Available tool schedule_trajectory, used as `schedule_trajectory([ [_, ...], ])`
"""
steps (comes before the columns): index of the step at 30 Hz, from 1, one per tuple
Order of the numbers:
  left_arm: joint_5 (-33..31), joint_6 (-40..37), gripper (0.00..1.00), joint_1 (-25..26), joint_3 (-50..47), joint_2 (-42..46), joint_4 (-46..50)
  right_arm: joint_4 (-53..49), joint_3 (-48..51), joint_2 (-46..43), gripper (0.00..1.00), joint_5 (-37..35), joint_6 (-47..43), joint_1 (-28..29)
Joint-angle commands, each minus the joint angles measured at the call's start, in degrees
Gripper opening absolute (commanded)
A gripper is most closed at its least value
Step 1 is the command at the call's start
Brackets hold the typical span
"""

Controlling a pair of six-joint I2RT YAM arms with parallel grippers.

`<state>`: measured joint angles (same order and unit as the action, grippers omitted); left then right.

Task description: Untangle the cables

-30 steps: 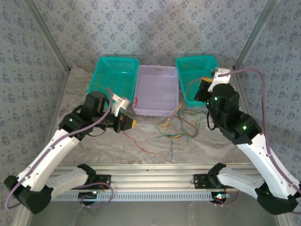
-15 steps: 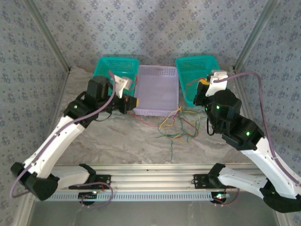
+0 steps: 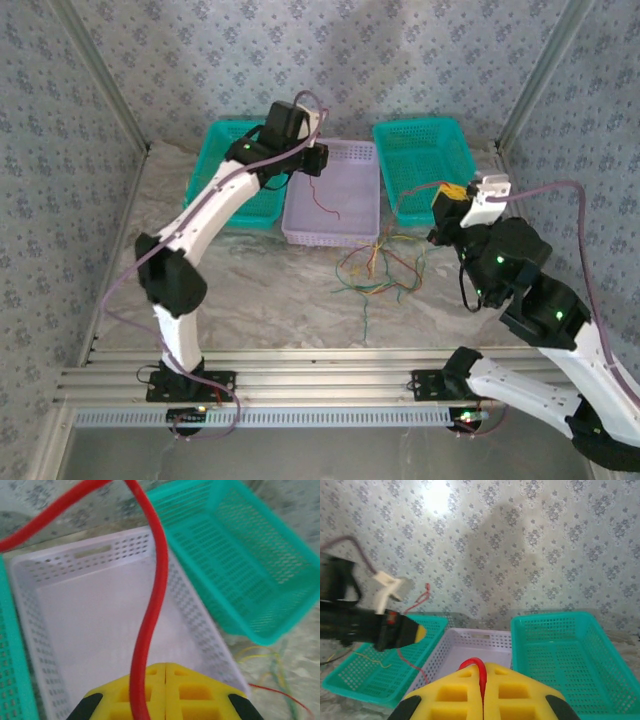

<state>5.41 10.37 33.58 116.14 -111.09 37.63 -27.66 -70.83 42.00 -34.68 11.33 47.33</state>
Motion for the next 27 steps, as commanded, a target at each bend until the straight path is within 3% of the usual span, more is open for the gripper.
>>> schedule_trajectory([
  [1,-7.69,-3.15,0.0,0.17,8.4,-4.8,3.86,-0.6,1.29,-2.36,0.0,2.27,1.49,0.48],
  [5,-13.19,-4.1,0.0,2.08,15.59,-12.87,6.86,-1.52,2.01,-4.22,0.0,3.57,1.5,0.6],
  [9,-15.4,-2.44,0.0,3.39,11.95,-15.81,4.22,-1.37,4.64,-6.19,0.0,4.89,1.48,0.66],
  [15,-15.68,1.22,0.0,3.72,3.63,-17.94,-1.97,-1.26,6.03,-6.75,0.0,6.75,1.23,0.84],
  [27,-16.65,3.3,0.0,3.48,10.34,-27.47,5.6,-0.22,6.85,-6.0,0.0,7.7,1.39,1.01],
])
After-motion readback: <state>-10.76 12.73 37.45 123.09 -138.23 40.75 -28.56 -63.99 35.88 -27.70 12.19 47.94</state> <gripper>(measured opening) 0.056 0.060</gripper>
